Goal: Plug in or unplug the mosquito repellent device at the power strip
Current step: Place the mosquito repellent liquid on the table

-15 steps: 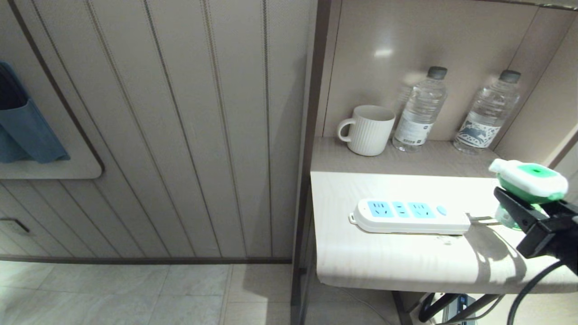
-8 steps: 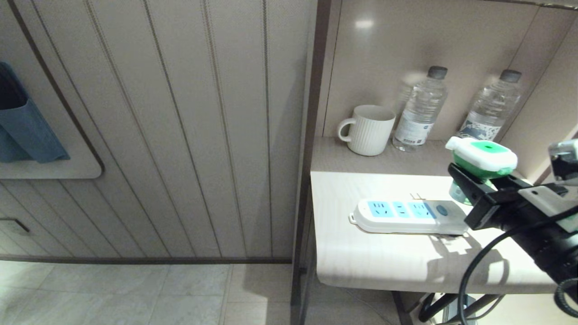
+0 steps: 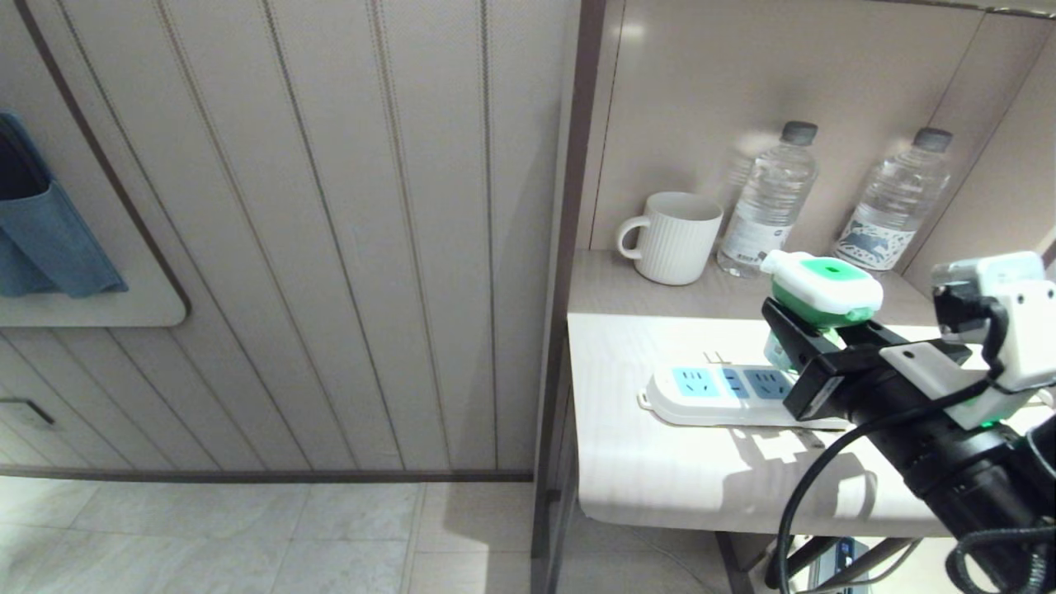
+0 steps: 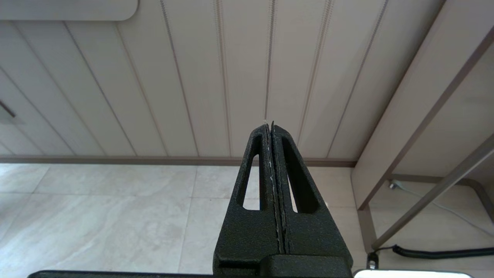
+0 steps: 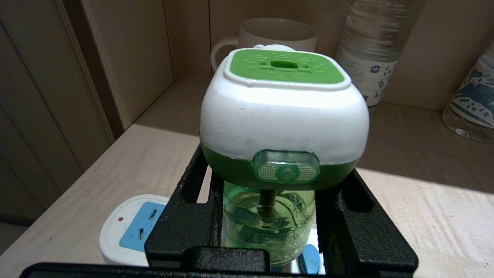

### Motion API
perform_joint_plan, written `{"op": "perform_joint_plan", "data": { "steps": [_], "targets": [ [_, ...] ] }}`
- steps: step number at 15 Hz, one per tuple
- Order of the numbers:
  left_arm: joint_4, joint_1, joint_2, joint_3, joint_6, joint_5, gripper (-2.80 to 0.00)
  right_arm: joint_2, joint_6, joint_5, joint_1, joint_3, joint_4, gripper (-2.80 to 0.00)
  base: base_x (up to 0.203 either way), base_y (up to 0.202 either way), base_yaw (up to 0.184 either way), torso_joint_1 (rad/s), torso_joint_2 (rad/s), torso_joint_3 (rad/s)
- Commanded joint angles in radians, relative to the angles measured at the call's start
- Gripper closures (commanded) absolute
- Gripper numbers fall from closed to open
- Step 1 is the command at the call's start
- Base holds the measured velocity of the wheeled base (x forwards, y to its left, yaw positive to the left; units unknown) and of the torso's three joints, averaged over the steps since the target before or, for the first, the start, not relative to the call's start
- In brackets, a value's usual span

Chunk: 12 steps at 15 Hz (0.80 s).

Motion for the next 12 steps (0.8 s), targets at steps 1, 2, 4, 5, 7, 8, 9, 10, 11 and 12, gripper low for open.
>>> {"op": "perform_joint_plan", "data": {
  "steps": [1, 2, 4, 5, 7, 8, 9, 10, 11, 12],
  "targets": [
    [0.001, 0.0, 0.001, 0.0, 0.0, 0.0, 0.0, 0.029, -0.001, -0.003, 0.002, -0.004, -0.01, 0.0, 0.0, 0.0, 0.0, 0.0, 0.0, 0.0],
    [0.001, 0.0, 0.0, 0.0, 0.0, 0.0, 0.0, 0.052, 0.0, -0.003, 0.002, -0.003, -0.013, 0.0, 0.0, 0.0, 0.0, 0.0, 0.0, 0.0],
    [0.001, 0.0, 0.001, 0.0, 0.0, 0.0, 0.0, 0.084, 0.002, -0.004, 0.005, -0.006, -0.015, 0.0, 0.0, 0.0, 0.0, 0.0, 0.0, 0.0],
    [0.001, 0.0, 0.001, 0.0, 0.0, 0.0, 0.0, 0.09, 0.004, -0.004, 0.012, -0.007, -0.009, 0.0, 0.0, 0.0, 0.0, 0.0, 0.0, 0.0],
    [0.001, 0.0, 0.0, 0.0, 0.0, 0.0, 0.0, 0.108, -0.001, -0.009, 0.015, -0.012, -0.012, 0.0, 0.0, 0.0, 0.0, 0.0, 0.0, 0.0],
    [0.001, 0.0, 0.001, 0.0, 0.0, 0.0, 0.0, 0.11, -0.001, -0.015, 0.015, -0.009, -0.009, 0.0, 0.0, 0.0, 0.0, 0.0, 0.0, 0.0],
    [0.001, 0.0, 0.0, 0.0, 0.0, 0.0, 0.0, 0.108, -0.001, -0.023, 0.015, -0.008, -0.007, 0.0, 0.0, 0.0, 0.0, 0.0, 0.0, 0.0],
    [0.001, 0.0, 0.001, 0.0, 0.0, 0.0, 0.0, 0.104, -0.003, -0.024, 0.015, -0.006, -0.005, 0.0, 0.0, 0.0, 0.0, 0.0, 0.0, 0.0],
    [0.001, 0.0, 0.001, 0.0, 0.0, 0.0, 0.0, 0.1, -0.003, -0.025, 0.015, -0.004, -0.003, 0.0, 0.0, 0.0, 0.0, 0.0, 0.0, 0.0],
    [0.001, 0.0, 0.001, 0.0, 0.0, 0.0, 0.0, 0.099, -0.008, -0.026, 0.013, -0.003, -0.002, 0.0, 0.0, 0.0, 0.0, 0.0, 0.0, 0.0]
  ]
}}
